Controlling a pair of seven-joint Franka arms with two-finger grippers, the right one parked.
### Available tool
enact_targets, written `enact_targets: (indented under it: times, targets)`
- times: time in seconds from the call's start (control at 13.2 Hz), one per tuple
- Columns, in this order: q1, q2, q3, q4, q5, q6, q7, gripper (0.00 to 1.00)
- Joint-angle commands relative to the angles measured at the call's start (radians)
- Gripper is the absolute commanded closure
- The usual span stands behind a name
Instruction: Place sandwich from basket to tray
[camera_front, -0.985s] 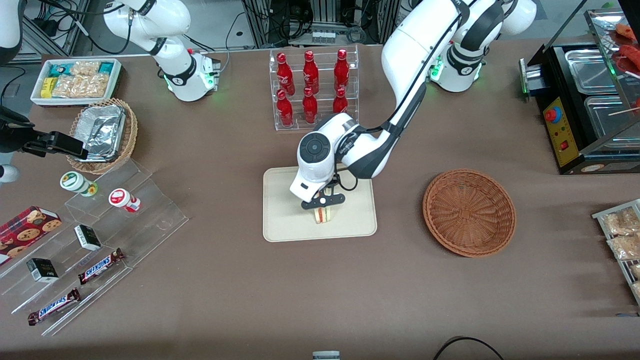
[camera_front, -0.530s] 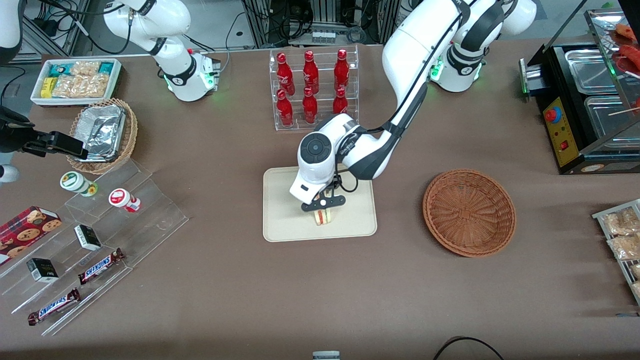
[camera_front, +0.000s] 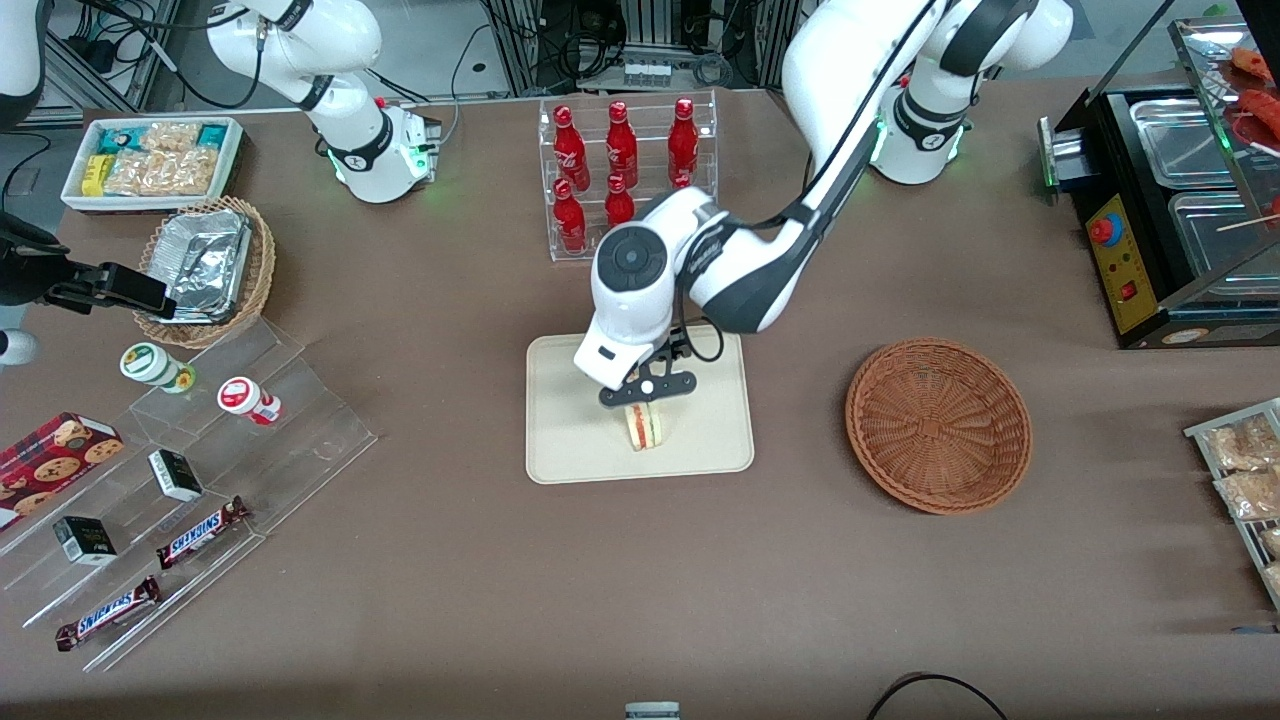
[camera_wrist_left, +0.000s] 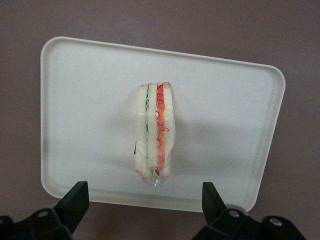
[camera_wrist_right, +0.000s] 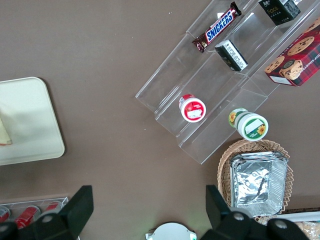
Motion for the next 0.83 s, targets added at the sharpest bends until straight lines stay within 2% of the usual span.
enact_targets:
  times: [0.0,0.15,0.3,0.76]
  targets:
    - [0.031,-0.099,0.010,-0.022,-0.008,-0.097,0.083,0.00]
    - [0.092,-0.136,0.012,-0.028,-0.012,-0.189,0.097,0.00]
    - [0.135,-0.158,0.010,-0.035,-0.010,-0.206,0.112,0.00]
    - [0.294,-0.265,0.010,-0.119,-0.030,-0.314,0.400,0.00]
